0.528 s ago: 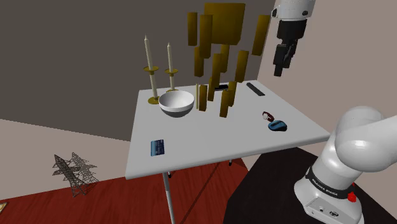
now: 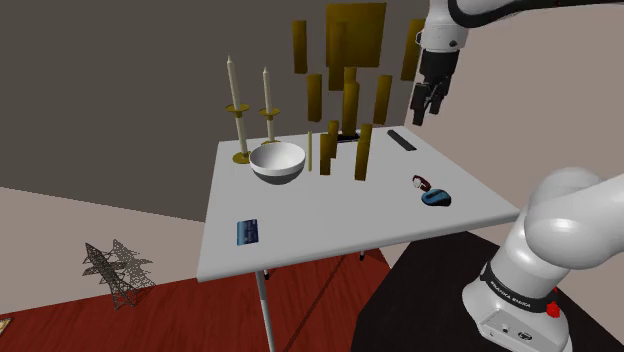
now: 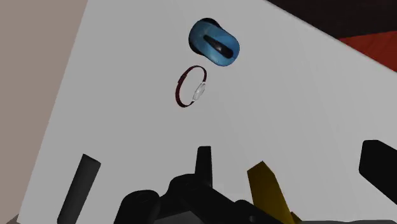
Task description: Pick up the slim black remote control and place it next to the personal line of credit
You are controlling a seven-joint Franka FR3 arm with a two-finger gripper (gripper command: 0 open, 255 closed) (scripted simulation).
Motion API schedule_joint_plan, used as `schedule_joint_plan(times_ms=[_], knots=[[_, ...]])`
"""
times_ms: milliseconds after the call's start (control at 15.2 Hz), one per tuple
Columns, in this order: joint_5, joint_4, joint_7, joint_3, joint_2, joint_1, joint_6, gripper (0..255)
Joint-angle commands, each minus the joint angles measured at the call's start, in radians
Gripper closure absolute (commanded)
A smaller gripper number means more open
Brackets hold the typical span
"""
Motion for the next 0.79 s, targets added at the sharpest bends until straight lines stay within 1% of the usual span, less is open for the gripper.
schedule_joint_plan(times_ms=[0,396,726], knots=[[-0.017,-0.019,-0.001,-0.028,0.035,-0.018,0.071,0],[-0.046,-0.019,0.004,-0.106,0.183,-0.061,0.267,0],[-0.047,0.014,0.000,-0.172,0.327,-0.088,0.419,0]])
